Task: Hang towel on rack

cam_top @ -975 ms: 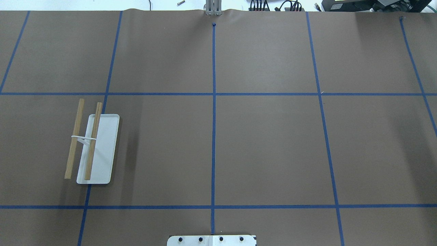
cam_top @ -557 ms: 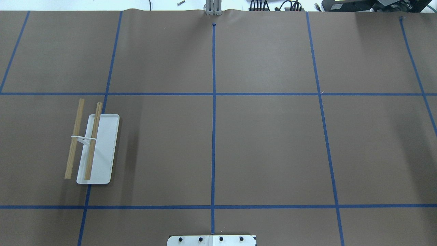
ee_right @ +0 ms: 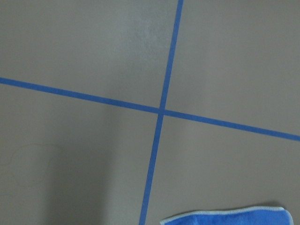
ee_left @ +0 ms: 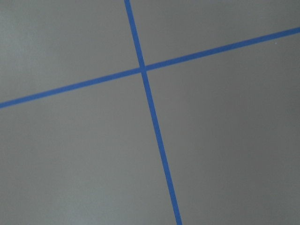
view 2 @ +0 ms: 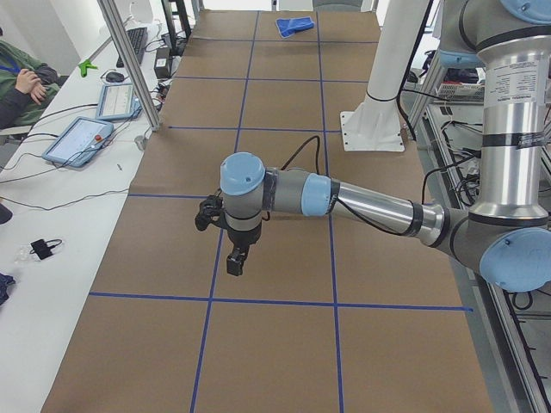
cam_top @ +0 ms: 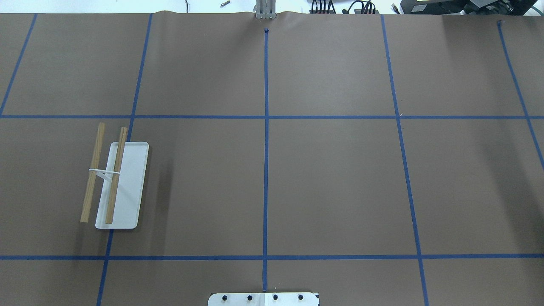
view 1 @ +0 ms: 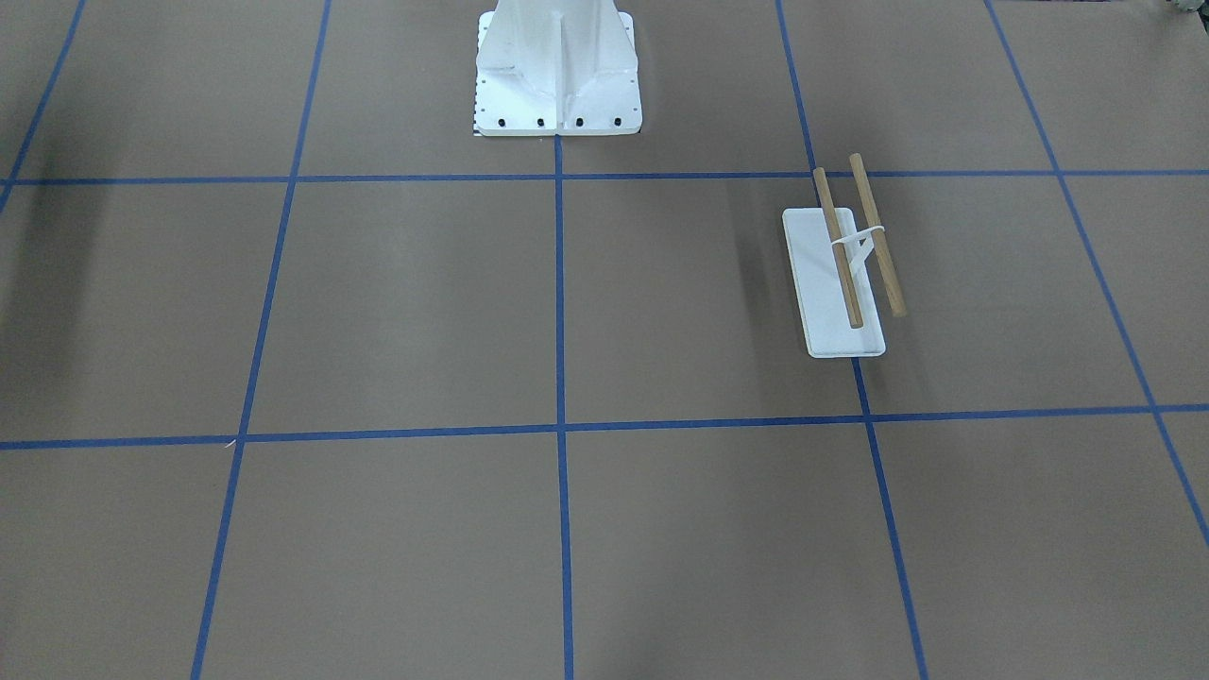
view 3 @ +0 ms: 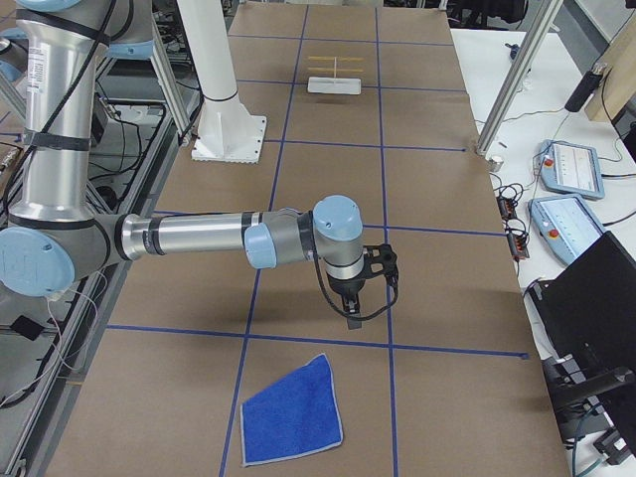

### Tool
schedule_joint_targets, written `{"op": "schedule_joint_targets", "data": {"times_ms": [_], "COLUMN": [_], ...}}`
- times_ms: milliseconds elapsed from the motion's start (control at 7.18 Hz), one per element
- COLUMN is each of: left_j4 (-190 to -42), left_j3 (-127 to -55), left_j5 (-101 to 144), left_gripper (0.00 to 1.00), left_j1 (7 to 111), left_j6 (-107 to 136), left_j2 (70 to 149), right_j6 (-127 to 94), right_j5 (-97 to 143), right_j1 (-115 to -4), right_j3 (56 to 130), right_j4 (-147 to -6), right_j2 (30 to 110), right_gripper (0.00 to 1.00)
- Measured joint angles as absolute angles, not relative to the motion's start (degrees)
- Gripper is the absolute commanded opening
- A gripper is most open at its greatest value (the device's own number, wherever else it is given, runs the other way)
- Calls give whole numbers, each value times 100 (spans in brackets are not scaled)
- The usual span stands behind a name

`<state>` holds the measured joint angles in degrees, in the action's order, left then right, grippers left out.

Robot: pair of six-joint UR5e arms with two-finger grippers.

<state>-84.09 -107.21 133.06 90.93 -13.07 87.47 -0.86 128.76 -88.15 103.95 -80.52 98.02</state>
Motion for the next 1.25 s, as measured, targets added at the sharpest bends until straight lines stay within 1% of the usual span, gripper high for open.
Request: {"op": "schedule_joint_targets", "data": {"times_ms": [278, 557, 696, 1114, 1253], "left_j4": [-9295, -9589, -9624, -9641, -9641], "left_j3": [-10485, -10469, -10478, -10505, -10515], "left_j5": [13342, 13351, 13351, 13351, 13351], "left_gripper": [98, 98, 98, 98, 98], "left_j1": [9102, 9105, 9105, 9105, 9105], "left_j6": [-1303, -1311, -1311, -1310, -1310], "left_j2": [8766, 8748, 8746, 8745, 8743], "right_j6": [-20, 20, 29, -4, 1], "right_j5": [12924, 12881, 12827, 12475, 12350], "right_j1": [-8815, -8714, -8574, -8025, -7859], "right_j3": [10411, 10302, 10099, 9025, 8804], "right_j4": [-7839, -7506, -7230, -5961, -5658], "right_j2": [9950, 10272, 10423, 10587, 10651], "right_gripper": [100, 100, 100, 100, 100]}}
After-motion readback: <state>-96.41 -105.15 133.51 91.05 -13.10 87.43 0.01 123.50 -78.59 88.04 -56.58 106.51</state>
